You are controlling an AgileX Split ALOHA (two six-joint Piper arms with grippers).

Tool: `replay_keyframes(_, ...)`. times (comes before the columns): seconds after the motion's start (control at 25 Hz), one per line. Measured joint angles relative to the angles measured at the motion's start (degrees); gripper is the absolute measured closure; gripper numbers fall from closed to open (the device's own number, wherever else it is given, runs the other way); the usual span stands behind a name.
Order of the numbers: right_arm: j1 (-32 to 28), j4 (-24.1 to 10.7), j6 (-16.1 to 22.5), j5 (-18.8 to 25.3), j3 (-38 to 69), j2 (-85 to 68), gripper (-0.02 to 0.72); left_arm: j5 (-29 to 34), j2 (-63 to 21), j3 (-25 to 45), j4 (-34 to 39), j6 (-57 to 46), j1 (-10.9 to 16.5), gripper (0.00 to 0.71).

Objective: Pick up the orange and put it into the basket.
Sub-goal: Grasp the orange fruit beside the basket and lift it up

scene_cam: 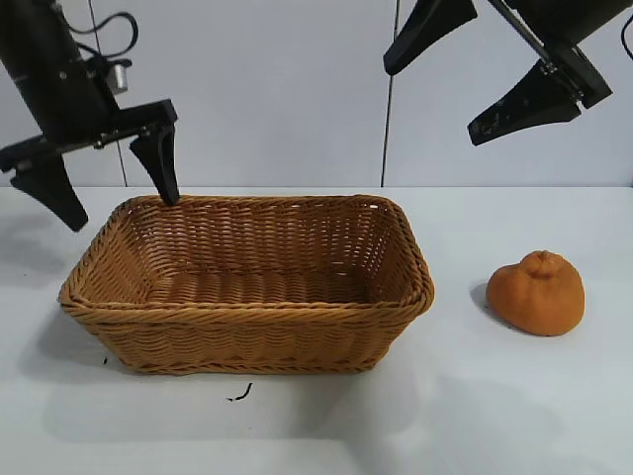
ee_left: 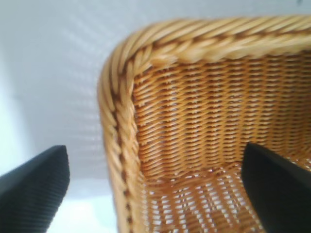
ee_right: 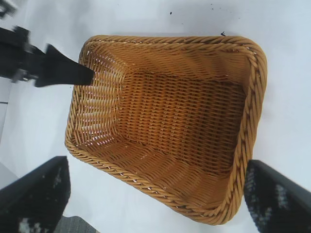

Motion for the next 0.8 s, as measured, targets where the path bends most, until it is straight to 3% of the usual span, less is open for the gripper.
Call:
replay_keyframes(0.16,0.00,0.00,0.00,0.00,0.00,0.00,0.008,0.52,-1.60,-4.32,4.58,-1.92,0.65,0.018)
replay_keyframes(0.36,0.00,0.00,0.00,0.00,0.00,0.00,0.008,0.82,-2.39,-4.31,10.55,-2.21,4.21,0.018)
replay_keyframes(0.6,0.00,0.00,0.00,0.00,0.00,0.00,0.008,0.87,-2.80,0.23,13.64,-2.21,10.32,0.018)
replay_keyframes(0.8,0.00,0.00,0.00,0.00,0.00,0.00,0.008,0.87,-5.83,7.65,14.86,-1.37,11.32,0.018)
